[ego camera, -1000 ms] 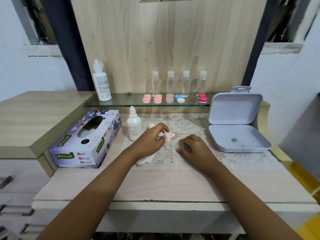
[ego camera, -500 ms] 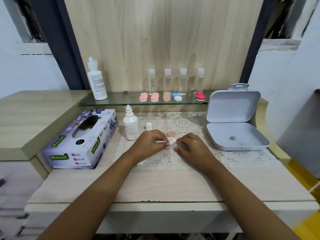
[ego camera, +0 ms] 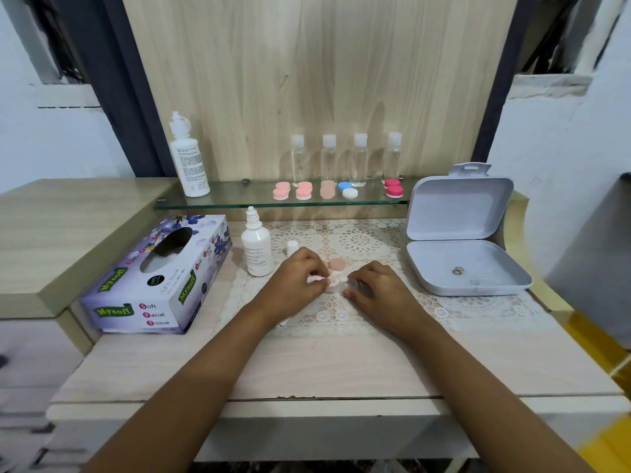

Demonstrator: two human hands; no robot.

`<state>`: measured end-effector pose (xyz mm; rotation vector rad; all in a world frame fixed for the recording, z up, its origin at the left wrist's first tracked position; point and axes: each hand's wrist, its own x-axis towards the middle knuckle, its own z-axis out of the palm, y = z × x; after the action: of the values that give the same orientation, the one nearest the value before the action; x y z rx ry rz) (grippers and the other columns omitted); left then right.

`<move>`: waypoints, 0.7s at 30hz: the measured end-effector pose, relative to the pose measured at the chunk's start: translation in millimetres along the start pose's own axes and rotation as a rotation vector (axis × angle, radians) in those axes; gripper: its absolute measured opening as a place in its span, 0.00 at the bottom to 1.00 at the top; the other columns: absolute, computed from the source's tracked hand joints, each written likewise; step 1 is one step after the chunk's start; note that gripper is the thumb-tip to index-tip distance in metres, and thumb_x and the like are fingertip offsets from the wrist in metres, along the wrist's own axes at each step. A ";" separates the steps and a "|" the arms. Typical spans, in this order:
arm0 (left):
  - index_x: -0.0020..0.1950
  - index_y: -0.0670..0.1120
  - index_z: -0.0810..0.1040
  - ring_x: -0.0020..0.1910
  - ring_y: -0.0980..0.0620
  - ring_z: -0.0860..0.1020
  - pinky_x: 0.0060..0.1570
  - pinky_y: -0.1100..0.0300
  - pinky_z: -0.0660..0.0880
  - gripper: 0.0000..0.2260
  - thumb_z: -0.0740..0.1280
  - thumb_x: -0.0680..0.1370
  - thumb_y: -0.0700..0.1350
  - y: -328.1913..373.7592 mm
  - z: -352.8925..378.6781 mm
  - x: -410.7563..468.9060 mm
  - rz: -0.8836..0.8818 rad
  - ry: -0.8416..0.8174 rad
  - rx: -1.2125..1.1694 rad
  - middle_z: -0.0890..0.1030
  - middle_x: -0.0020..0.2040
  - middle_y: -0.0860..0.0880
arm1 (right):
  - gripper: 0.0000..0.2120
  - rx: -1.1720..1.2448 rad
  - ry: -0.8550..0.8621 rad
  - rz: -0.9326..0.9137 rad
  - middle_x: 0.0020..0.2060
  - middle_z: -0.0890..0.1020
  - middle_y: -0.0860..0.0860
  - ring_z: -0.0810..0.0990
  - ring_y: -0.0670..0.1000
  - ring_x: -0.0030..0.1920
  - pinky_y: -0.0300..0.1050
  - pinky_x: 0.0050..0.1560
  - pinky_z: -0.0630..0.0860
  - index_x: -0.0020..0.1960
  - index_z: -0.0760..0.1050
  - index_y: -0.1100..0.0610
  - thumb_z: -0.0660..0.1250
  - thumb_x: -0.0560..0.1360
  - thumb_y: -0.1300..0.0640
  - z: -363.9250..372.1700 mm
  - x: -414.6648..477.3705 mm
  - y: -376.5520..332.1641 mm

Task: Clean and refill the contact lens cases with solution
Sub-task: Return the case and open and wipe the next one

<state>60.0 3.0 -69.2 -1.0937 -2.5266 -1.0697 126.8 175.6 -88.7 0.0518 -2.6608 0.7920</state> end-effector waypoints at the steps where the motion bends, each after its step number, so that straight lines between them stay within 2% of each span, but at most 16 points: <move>1: 0.49 0.42 0.82 0.48 0.60 0.73 0.49 0.77 0.64 0.06 0.69 0.75 0.41 -0.8 0.0 0.2 -0.010 0.001 0.011 0.72 0.48 0.55 | 0.13 0.000 0.002 -0.002 0.49 0.75 0.50 0.72 0.53 0.54 0.47 0.57 0.70 0.55 0.78 0.57 0.69 0.73 0.52 -0.1 -0.1 0.0; 5: 0.53 0.43 0.82 0.49 0.59 0.73 0.52 0.69 0.66 0.10 0.68 0.76 0.47 -0.8 -2.1 -3.1 0.041 -0.063 0.074 0.72 0.49 0.54 | 0.12 -0.002 -0.002 -0.002 0.48 0.75 0.49 0.72 0.53 0.54 0.48 0.57 0.69 0.54 0.78 0.56 0.69 0.73 0.52 -0.3 0.8 -0.5; 9: 0.55 0.42 0.81 0.48 0.55 0.74 0.50 0.66 0.68 0.10 0.67 0.76 0.43 -3.0 -3.6 -5.8 0.157 -0.121 0.163 0.73 0.51 0.52 | 0.12 0.003 -0.005 0.000 0.48 0.75 0.49 0.72 0.53 0.55 0.48 0.58 0.69 0.55 0.78 0.56 0.69 0.73 0.52 0.1 1.4 0.2; 14: 0.54 0.42 0.82 0.47 0.52 0.75 0.48 0.59 0.72 0.09 0.68 0.76 0.42 -4.2 -3.7 -4.3 0.205 -0.131 0.195 0.74 0.51 0.49 | 0.12 0.003 0.010 -0.002 0.49 0.76 0.51 0.73 0.54 0.54 0.50 0.57 0.70 0.54 0.78 0.57 0.69 0.73 0.52 2.2 1.6 1.8; 21: 0.50 0.43 0.83 0.49 0.54 0.73 0.50 0.63 0.69 0.06 0.69 0.75 0.41 -6.8 -1.6 -3.6 0.194 -0.106 0.139 0.73 0.47 0.55 | 0.13 -0.011 0.013 -0.008 0.50 0.76 0.52 0.73 0.54 0.54 0.51 0.57 0.70 0.55 0.78 0.56 0.68 0.73 0.52 2.4 1.4 1.5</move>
<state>57.6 -3.3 -73.3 -1.3548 -2.4667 -0.7938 124.4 175.6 -90.9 0.0537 -2.6514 0.7725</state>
